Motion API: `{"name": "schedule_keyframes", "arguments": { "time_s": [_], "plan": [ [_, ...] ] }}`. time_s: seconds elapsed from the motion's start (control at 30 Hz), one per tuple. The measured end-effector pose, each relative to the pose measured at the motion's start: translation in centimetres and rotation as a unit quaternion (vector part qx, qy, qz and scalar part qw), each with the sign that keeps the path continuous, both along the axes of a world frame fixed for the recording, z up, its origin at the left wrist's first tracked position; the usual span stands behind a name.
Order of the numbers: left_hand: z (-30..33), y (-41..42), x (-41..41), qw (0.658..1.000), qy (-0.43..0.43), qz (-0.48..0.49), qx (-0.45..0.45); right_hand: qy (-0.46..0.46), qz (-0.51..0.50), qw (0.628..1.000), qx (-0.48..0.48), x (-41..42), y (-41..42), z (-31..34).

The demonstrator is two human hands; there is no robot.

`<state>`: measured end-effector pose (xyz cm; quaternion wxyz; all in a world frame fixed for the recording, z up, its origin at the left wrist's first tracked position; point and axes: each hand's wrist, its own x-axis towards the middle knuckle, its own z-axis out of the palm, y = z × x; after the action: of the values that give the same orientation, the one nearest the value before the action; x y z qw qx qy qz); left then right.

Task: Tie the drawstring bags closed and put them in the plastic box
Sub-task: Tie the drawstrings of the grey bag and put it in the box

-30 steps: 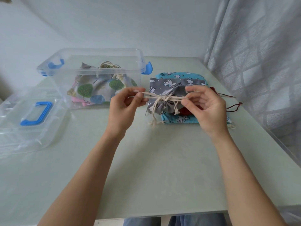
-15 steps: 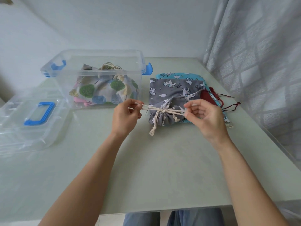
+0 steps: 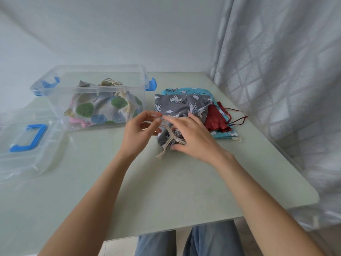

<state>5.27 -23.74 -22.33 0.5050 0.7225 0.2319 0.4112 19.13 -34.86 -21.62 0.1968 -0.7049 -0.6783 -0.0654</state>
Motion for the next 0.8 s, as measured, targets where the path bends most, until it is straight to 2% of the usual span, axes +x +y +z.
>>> {"name": "schedule_keyframes", "arguments": {
  "time_s": [0.1, 0.27, 0.37, 0.47, 0.53, 0.6, 0.7, 0.8],
  "plan": [
    [0.2, 0.4, -0.3, 1.000, -0.007, -0.012, -0.010, 0.017, -0.034, 0.998, 0.049, 0.4, -0.6, 1.0],
    [1.7, 0.6, -0.6, 0.993, 0.019, -0.111, 0.020, 0.159, 0.025, 0.985, 0.066, 2.0, -3.1, 4.6],
    [1.8, 0.8, -0.4, 0.985, 0.081, -0.149, 0.027, 0.186, 0.029, 0.979, 0.078, 4.1, -2.3, 6.6],
    [0.5, 1.7, 1.5, 0.972, 0.193, -0.014, 0.136, 0.162, -0.015, 0.983, 0.080, 7.6, 1.4, 6.6],
    [0.3, 2.0, 3.3, 0.959, 0.218, 0.098, 0.151, 0.139, -0.036, 0.989, 0.048, 9.8, 4.8, 5.8],
    [0.2, 2.4, 4.5, 0.937, 0.251, 0.169, 0.176, 0.106, -0.059, 0.993, 0.001, 11.3, 7.8, 4.7],
    [-0.8, 2.9, 5.2, 0.890, 0.353, 0.180, 0.223, 0.057, -0.075, 0.989, -0.111, 12.9, 10.0, 3.0],
    [-1.9, 3.0, 5.4, 0.856, 0.433, 0.185, 0.215, 0.057, -0.087, 0.976, -0.193, 13.9, 10.5, 1.9]
  ]
}}
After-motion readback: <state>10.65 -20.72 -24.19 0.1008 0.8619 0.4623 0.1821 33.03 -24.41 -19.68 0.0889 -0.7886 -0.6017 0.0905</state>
